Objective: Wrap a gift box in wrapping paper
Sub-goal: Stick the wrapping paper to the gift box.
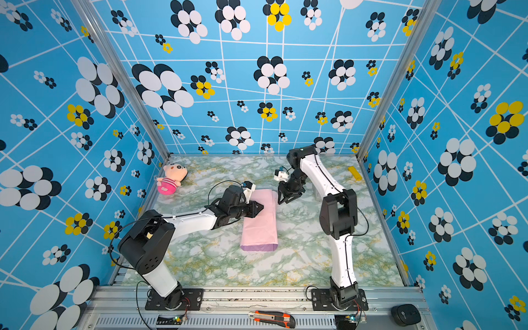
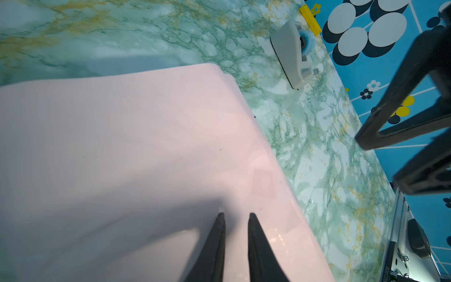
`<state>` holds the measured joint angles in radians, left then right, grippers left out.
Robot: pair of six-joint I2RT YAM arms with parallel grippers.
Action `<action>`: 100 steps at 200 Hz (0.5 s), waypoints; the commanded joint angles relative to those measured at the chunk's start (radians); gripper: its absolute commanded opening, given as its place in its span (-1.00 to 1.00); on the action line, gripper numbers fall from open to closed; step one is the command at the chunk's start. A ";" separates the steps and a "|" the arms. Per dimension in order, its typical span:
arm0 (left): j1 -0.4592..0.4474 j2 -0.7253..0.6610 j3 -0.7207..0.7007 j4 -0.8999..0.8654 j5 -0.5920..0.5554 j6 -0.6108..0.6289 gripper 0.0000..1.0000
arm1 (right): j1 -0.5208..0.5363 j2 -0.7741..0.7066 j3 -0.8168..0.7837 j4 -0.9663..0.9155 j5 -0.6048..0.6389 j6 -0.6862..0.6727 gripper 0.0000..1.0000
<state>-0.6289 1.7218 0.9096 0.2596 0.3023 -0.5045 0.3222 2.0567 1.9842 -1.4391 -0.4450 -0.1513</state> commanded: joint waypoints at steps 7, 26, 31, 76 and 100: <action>0.000 0.041 -0.064 -0.226 -0.054 0.007 -0.58 | 0.005 -0.165 -0.193 0.272 0.013 0.300 -0.06; 0.000 0.041 -0.066 -0.222 -0.055 0.006 -0.58 | 0.028 -0.265 -0.348 0.463 0.028 0.507 0.03; 0.000 0.042 -0.065 -0.224 -0.054 0.006 -0.58 | 0.039 -0.285 -0.373 0.501 0.033 0.554 0.07; 0.000 0.046 -0.058 -0.226 -0.054 0.009 -0.58 | 0.119 -0.320 -0.541 0.667 0.087 0.829 0.20; 0.000 0.046 -0.058 -0.224 -0.052 0.009 -0.58 | 0.142 -0.274 -0.545 0.644 0.127 0.839 0.21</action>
<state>-0.6300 1.7218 0.9096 0.2596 0.2993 -0.5045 0.4473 1.7489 1.4395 -0.8501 -0.3801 0.5755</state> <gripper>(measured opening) 0.210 0.600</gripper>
